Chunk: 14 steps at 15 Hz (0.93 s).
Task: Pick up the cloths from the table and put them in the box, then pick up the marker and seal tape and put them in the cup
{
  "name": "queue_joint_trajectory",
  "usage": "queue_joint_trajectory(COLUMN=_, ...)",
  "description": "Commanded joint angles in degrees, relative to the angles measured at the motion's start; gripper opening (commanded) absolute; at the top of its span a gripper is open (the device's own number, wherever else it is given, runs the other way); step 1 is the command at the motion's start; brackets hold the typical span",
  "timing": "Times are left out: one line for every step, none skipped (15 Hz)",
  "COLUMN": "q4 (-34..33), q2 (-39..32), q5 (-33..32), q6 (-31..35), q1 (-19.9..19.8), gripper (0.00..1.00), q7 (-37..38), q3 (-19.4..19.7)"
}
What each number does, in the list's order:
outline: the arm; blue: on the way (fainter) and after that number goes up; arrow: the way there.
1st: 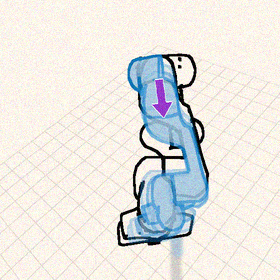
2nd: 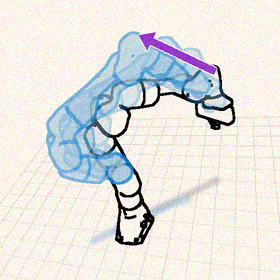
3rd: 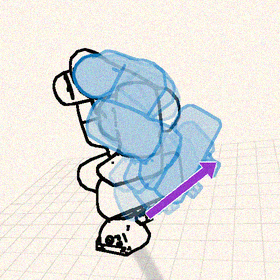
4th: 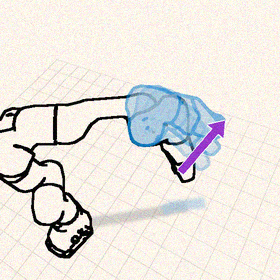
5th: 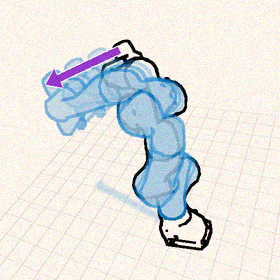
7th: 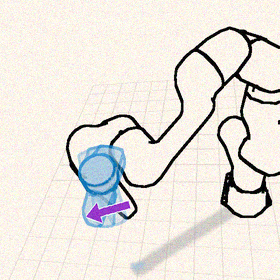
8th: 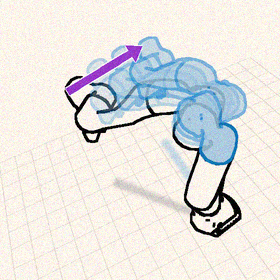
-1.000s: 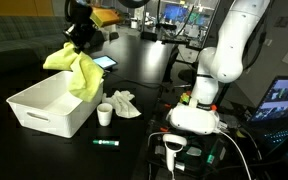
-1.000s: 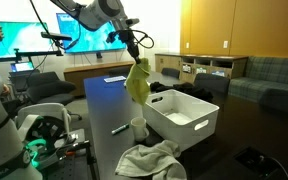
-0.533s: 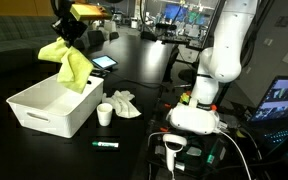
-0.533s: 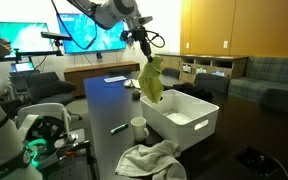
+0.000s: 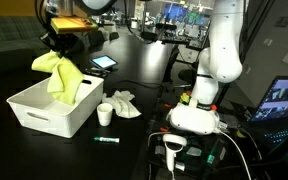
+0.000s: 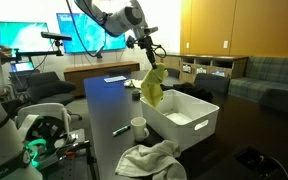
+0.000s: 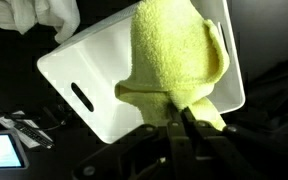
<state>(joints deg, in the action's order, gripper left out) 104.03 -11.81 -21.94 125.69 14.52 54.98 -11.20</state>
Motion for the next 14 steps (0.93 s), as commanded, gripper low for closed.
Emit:
queue_joint_trajectory(q4=-6.77, q2=-5.34, q5=-0.89, q6=-0.97, q1=1.02, gripper=0.02, q7=4.72, q3=3.47)
queue_joint_trajectory(q4=-7.28, q2=-5.83, q5=0.59, q6=0.4, q1=0.48, gripper=0.02, q7=6.22, q3=4.47)
queue_joint_trajectory(q4=-8.35, q2=-6.8, q5=0.98, q6=0.96, q1=0.52, gripper=0.02, q7=7.72, q3=5.25)
queue_joint_trajectory(q4=-9.54, q2=-7.68, q5=1.33, q6=1.08, q1=0.34, gripper=0.02, q7=8.01, q3=6.0)
queue_joint_trajectory(q4=-10.87, q2=-8.76, q5=1.32, q6=0.78, q1=0.36, gripper=0.02, q7=8.29, q3=6.71)
queue_joint_trajectory(q4=-12.5, q2=-10.02, q5=0.95, q6=-0.45, q1=0.46, gripper=0.02, q7=7.87, q3=7.42)
queue_joint_trajectory(q4=-13.86, q2=-11.24, q5=0.83, q6=-1.03, q1=0.55, gripper=0.02, q7=7.39, q3=7.95)
queue_joint_trajectory(q4=-14.68, q2=-12.13, q5=1.39, q6=-1.31, q1=0.34, gripper=0.31, q7=6.13, q3=8.23)
queue_joint_trajectory(q4=-15.21, q2=-12.8, q5=1.69, q6=-1.72, q1=0.22, gripper=0.32, q7=5.06, q3=8.47)
queue_joint_trajectory(q4=-14.84, q2=-12.96, q5=2.1, q6=-1.77, q1=-0.02, gripper=0.39, q7=3.67, q3=8.54)
queue_joint_trajectory(q4=-14.44, q2=-13.14, q5=2.41, q6=-2.07, q1=-0.15, gripper=0.46, q7=2.25, q3=8.55)
queue_joint_trajectory(q4=-12.78, q2=-12.45, q5=2.61, q6=-2.21, q1=-0.33, gripper=0.55, q7=0.18, q3=8.42)
queue_joint_trajectory(q4=-11.83, q2=-12.17, q5=2.71, q6=-2.16, q1=-0.35, gripper=0.62, q7=-1.28, q3=8.41)
queue_joint_trajectory(q4=-10.23, q2=-11.41, q5=3.03, q6=-2.13, q1=-0.5, gripper=0.68, q7=-3.46, q3=8.14)
